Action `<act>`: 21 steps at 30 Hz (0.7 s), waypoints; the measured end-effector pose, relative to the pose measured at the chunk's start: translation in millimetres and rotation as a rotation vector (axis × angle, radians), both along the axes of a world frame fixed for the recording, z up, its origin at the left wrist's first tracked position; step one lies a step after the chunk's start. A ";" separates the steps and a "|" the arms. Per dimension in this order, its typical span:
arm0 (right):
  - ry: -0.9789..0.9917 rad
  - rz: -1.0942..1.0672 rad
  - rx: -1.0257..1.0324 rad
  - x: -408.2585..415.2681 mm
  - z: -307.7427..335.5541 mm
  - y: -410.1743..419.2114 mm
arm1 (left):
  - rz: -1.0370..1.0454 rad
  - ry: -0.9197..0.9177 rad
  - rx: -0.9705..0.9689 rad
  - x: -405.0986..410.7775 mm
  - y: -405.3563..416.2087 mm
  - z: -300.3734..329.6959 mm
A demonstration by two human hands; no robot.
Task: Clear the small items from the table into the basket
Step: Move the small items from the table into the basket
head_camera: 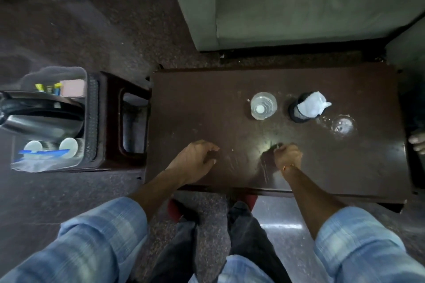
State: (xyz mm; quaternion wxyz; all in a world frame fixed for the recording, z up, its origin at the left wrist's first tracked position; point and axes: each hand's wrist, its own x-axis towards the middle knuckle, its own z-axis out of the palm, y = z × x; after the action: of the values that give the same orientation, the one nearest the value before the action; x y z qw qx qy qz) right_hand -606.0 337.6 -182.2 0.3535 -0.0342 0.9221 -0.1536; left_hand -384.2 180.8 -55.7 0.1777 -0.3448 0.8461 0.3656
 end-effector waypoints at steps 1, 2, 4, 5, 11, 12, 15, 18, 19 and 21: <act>0.024 0.032 -0.040 6.3 10.5 -3.3 | 0.009 0.007 -0.018 9.2 -7.5 9.7; 0.047 0.062 -0.065 13.1 21.7 -5.4 | 0.020 0.014 -0.033 19.6 -15.2 19.5; 0.054 0.121 -0.067 27.9 45.5 -13.8 | 0.042 0.028 -0.050 42.4 -32.3 38.6; 0.060 0.147 -0.067 36.5 59.4 -19.4 | 0.045 0.031 -0.054 54.6 -41.2 47.8; 0.207 0.196 -0.254 106.5 140.3 -63.7 | 0.098 0.155 -0.126 137.3 -95.2 100.0; 0.223 0.199 -0.302 121.5 150.3 -73.9 | 0.122 0.182 -0.145 154.5 -104.2 107.2; 0.222 0.197 -0.429 164.8 173.6 -108.0 | 0.210 0.243 -0.171 205.6 -126.1 122.4; 0.199 0.262 -0.511 204.3 193.2 -149.8 | 0.286 0.276 -0.207 251.3 -142.9 127.1; 0.200 0.288 -0.536 215.6 199.4 -164.1 | 0.312 0.283 -0.217 263.7 -148.1 127.4; 0.210 0.348 -0.591 235.4 210.0 -191.4 | 0.345 0.291 -0.230 283.8 -157.2 127.0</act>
State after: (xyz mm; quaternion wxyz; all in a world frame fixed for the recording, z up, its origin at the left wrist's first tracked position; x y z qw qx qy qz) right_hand -370.6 146.3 27.7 0.2527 -0.3071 0.8496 -0.3466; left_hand -100.4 23.6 71.3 -0.0514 -0.4457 0.8276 0.3374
